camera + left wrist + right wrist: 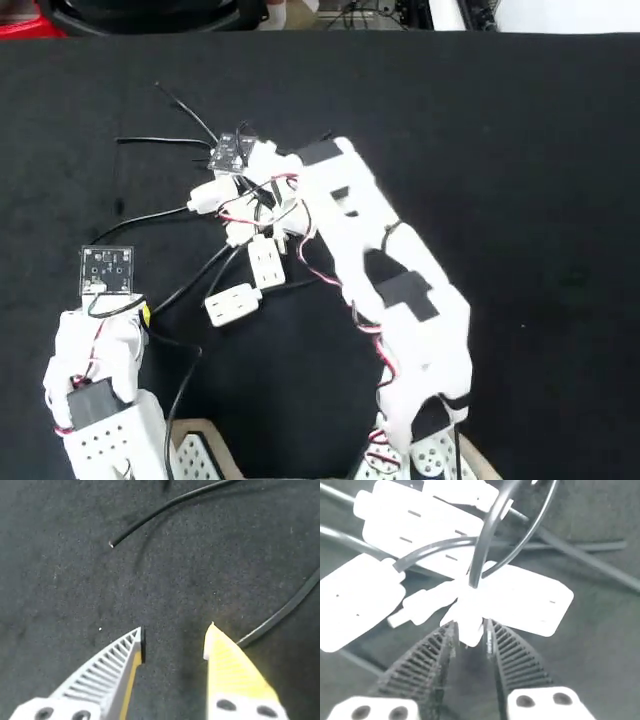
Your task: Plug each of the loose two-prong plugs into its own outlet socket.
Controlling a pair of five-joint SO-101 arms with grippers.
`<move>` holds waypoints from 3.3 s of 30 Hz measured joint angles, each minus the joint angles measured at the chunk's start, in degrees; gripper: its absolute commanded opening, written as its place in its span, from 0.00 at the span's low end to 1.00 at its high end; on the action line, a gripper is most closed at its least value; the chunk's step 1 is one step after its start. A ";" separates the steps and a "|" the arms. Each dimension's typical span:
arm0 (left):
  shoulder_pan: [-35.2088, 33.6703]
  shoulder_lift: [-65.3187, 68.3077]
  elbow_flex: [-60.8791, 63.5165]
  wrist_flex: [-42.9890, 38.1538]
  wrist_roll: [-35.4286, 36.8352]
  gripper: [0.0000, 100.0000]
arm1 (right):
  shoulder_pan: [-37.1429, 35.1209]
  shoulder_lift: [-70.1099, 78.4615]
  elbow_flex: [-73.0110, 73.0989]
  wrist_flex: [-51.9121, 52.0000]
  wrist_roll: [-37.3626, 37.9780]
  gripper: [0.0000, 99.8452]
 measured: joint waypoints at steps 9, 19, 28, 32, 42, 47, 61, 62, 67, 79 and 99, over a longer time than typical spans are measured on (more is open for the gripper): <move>0.00 0.00 0.00 0.00 -0.18 0.20 | 0.00 3.34 -4.57 0.79 3.16 0.11; 0.00 0.00 0.00 0.00 -0.18 0.20 | -3.34 3.52 -4.92 3.78 4.66 0.11; 0.00 0.00 0.00 0.00 -0.18 0.20 | -3.52 3.52 -5.01 4.13 2.73 0.01; 0.00 0.00 0.00 0.00 -0.18 0.20 | -3.60 3.52 -5.10 6.86 0.88 0.01; 0.00 0.00 0.00 0.00 -0.18 0.20 | -3.87 -2.20 -5.45 17.93 -7.65 0.01; 0.00 0.00 0.00 0.00 -0.18 0.20 | -2.37 -12.40 -5.45 27.25 -13.10 0.01; 0.00 0.00 0.00 0.00 -0.18 0.20 | -4.04 -59.96 36.40 8.62 -30.42 0.01; 0.00 0.00 0.00 0.00 -0.18 0.20 | -5.19 -64.35 42.11 4.04 -32.26 0.01; 0.00 0.00 0.00 0.00 -0.18 0.20 | -10.29 -75.43 66.02 -19.52 -43.34 0.01; 0.00 0.00 0.00 0.00 -0.18 0.20 | -23.56 -60.04 72.88 -40.70 -60.40 0.01; 0.00 0.00 0.00 0.00 -0.18 0.20 | -25.85 -55.91 78.15 -56.26 -70.86 0.02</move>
